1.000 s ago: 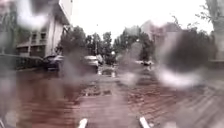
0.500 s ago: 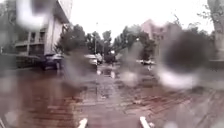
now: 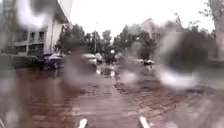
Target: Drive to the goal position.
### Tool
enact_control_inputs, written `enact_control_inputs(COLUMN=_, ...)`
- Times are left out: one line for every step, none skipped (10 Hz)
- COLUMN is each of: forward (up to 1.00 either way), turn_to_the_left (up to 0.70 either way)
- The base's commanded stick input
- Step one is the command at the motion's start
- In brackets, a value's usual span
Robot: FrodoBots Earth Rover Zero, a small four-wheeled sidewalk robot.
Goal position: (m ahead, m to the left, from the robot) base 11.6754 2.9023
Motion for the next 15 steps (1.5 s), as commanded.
enact_control_inputs(forward=0.70, turn_to_the_left=0.00)
enact_control_inputs(forward=0.70, turn_to_the_left=0.00)
enact_control_inputs(forward=0.70, turn_to_the_left=0.00)
enact_control_inputs(forward=0.70, turn_to_the_left=0.00)
enact_control_inputs(forward=0.70, turn_to_the_left=0.00)
enact_control_inputs(forward=0.70, turn_to_the_left=0.00)
enact_control_inputs(forward=0.70, turn_to_the_left=0.00)
enact_control_inputs(forward=0.70, turn_to_the_left=0.00)
enact_control_inputs(forward=0.70, turn_to_the_left=0.00)
enact_control_inputs(forward=0.70, turn_to_the_left=0.00)
enact_control_inputs(forward=0.70, turn_to_the_left=0.00)
enact_control_inputs(forward=0.70, turn_to_the_left=0.00)
enact_control_inputs(forward=0.70, turn_to_the_left=0.00)
enact_control_inputs(forward=0.70, turn_to_the_left=0.00)
enact_control_inputs(forward=0.70, turn_to_the_left=0.00)
